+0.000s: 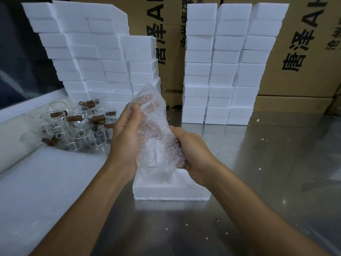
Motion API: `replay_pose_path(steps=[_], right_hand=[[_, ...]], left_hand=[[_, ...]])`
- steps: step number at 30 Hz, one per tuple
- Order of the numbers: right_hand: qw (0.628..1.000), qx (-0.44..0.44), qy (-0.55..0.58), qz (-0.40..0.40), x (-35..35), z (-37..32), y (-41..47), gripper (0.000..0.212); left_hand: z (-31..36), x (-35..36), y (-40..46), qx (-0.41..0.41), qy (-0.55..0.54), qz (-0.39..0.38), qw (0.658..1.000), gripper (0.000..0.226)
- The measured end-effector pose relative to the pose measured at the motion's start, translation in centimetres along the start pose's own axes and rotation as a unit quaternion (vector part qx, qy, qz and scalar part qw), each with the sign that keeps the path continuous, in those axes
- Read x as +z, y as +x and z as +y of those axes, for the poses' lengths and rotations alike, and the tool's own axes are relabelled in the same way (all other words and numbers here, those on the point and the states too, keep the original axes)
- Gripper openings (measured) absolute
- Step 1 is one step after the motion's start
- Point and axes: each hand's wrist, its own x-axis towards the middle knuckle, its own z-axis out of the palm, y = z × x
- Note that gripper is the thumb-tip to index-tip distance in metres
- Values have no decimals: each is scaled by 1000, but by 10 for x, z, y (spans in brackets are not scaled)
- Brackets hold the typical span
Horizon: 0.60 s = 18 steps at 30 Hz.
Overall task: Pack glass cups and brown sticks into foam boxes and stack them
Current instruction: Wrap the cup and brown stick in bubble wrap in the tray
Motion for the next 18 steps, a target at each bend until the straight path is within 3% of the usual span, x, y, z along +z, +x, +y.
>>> replay_pose_path(steps=[4, 7, 9, 11, 14, 16, 18], right_hand=[[992, -89, -19, 90, 1, 1, 0, 36], [977, -155, -31, 141, -3, -1, 1, 43], [967, -182, -42, 175, -8, -3, 2, 43], [956, -206, -57, 202, -14, -4, 4, 39], [942, -237, -74, 224, -18, -3, 5, 36], [935, -255, -80, 235, -19, -3, 5, 36], [928, -271, -88, 240, -17, -2, 5, 38]], left_hand=[[0, 0, 2, 1, -7, -11, 1000, 30], [2, -5, 7, 33, 20, 42, 998, 20], [2, -13, 10, 110, 107, 113, 982, 23], [3, -18, 9, 212, 189, 135, 949, 19], [0, -18, 4, 332, 323, 53, 885, 23], [-5, -14, 0, 335, 385, -24, 860, 42], [-11, -11, -4, 278, 409, -93, 864, 66]])
